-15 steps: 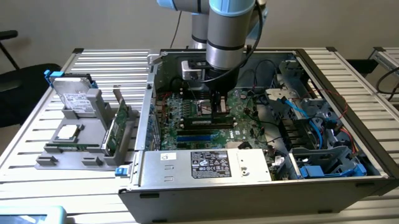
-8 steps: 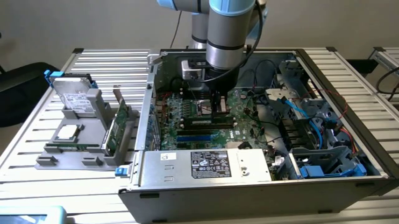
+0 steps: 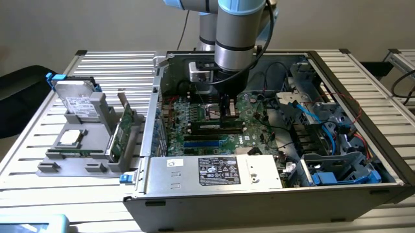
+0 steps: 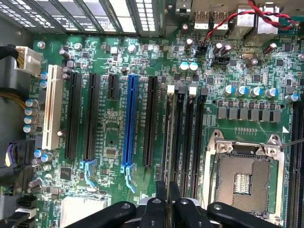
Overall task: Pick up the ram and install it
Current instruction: 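Insert the ram into the slot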
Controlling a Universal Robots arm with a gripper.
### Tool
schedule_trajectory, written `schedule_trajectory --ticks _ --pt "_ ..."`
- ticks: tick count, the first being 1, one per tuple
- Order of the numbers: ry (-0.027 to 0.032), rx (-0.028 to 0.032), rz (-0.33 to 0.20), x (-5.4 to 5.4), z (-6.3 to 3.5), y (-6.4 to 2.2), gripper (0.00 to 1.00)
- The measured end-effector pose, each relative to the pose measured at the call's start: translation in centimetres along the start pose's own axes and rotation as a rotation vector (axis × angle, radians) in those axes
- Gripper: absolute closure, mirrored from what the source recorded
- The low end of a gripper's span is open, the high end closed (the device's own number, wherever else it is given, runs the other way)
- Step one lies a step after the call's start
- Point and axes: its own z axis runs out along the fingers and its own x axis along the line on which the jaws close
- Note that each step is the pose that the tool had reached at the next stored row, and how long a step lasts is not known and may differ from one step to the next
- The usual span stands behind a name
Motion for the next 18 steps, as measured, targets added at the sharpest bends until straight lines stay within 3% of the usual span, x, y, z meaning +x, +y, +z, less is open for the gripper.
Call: schedule_trajectory --ticks 18 --pt "0.0005 0.0084 0.002 -0.08 0.13 0.06 0.86"
